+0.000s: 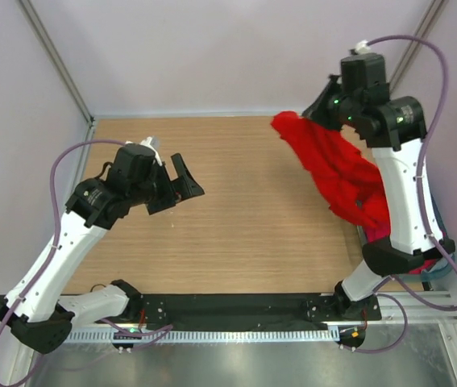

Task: Fold and stack the t-shirts
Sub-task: Move the tshirt to the center of the board, then flatten the tshirt out

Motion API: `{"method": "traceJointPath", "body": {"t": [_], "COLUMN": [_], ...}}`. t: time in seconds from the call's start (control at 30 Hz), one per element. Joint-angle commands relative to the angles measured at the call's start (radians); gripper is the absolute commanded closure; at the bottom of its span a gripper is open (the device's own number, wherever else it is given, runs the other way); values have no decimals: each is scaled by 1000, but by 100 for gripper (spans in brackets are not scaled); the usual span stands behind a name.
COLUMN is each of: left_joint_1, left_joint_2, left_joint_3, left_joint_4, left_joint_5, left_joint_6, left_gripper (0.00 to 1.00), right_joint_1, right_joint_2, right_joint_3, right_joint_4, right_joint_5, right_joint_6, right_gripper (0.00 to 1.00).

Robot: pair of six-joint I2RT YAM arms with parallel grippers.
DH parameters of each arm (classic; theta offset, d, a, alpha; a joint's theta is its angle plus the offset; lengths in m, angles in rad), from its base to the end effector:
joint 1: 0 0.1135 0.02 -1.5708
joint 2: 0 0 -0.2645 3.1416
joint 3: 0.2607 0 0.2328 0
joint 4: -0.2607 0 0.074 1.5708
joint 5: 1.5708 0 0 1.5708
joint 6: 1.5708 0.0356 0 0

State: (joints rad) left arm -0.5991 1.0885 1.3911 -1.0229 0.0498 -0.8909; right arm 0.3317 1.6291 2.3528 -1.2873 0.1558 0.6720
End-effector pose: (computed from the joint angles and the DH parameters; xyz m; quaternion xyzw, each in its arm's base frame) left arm 0.1448 -0.1010 0.3999 -0.1222 0.9025 -0.2963 0.2878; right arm 0.2443 0.0783 0.5131 0.1849 0.8542 0.1717 0.4546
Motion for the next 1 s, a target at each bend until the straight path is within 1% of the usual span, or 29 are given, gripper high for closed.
{"method": "traceJointPath", "body": {"t": [0.0, 0.03, 0.1, 0.2, 0.23, 0.27, 0.3, 0.33, 0.37, 0.4, 0.43, 0.47, 0.5, 0.53, 0.57, 0.63, 0.7, 0.8, 0.93, 0.97], "left_joint_1": [86, 111, 163, 199, 202, 203, 205, 206, 206, 206, 206, 206, 206, 206, 206, 206, 205, 205, 205, 205], "left_joint_2": [-38, -44, -61, -75, -84, -87, -91, -99, -102, -107, -110, -116, -118, -114, -101, -73, -26, 11, 60, 68], "left_joint_3": [13, 3, -10, -47, -56, -85, -101, -116, -136, -171, -196, -219, -269, -294, -314, -365, -389, -444, -480, -492], "left_joint_4": [-9, -23, -31, -43, -51, -51, -49, -45, -39, -31, -5, 16, 36, 84, 107, 161, 190, 234, 276, 277], "left_joint_5": [-42, -44, -44, -44, -44, -36, -28, -21, -12, 14, 30, 51, 89, 116, 140, 214, 235, 236, 240, 240], "left_joint_6": [-5, -2, -2, -3, -6, -19, -23, -28, -37, -37, -37, -37, -39, -40, -43, -45, -51, -56, -48, -46], "left_gripper": [4, 4, 4, 3, 3, 3, 4, 4, 5, 4, 5, 5, 5, 5, 7, 7, 8, 9, 10, 10], "right_joint_1": [153, 249, 314, 391, 401, 411, 409, 409, 409, 409, 406, 403, 389, 379, 360, 294, 265, 265, 253, 248], "right_joint_2": [-61, -63, -61, -83, -119, -142, -165, -195, -233, -250, -261, -271, -272, -270, -262, -256, -258, -273, -275, -275], "right_joint_3": [-87, -137, -182, -327, -454, -528, -605, -735, -780, -811, -835, -834, -828, -823, -826, -866, -923, -984, -1148, -1177], "right_joint_4": [156, 181, 216, 230, 246, 279, 307, 327, 324, 309, 284, 225, 192, 160, 111, 91, 104, 137, 204, 250], "right_joint_5": [-229, -210, -199, -165, -160, -160, -173, -179, -161, -115, -86, -44, 35, 80, 105, 87, 47, 36, -10, -16], "right_joint_6": [87, 87, 84, 86, 87, 93, 97, 97, 92, 84, 74, 54, 49, 47, 44, 35, 17, 11, 24, 31], "right_gripper": [99, 99, 99, 99, 99, 99, 93, 86, 80, 75, 65, 61, 55, 48, 46, 44, 44, 44, 47, 47]}}
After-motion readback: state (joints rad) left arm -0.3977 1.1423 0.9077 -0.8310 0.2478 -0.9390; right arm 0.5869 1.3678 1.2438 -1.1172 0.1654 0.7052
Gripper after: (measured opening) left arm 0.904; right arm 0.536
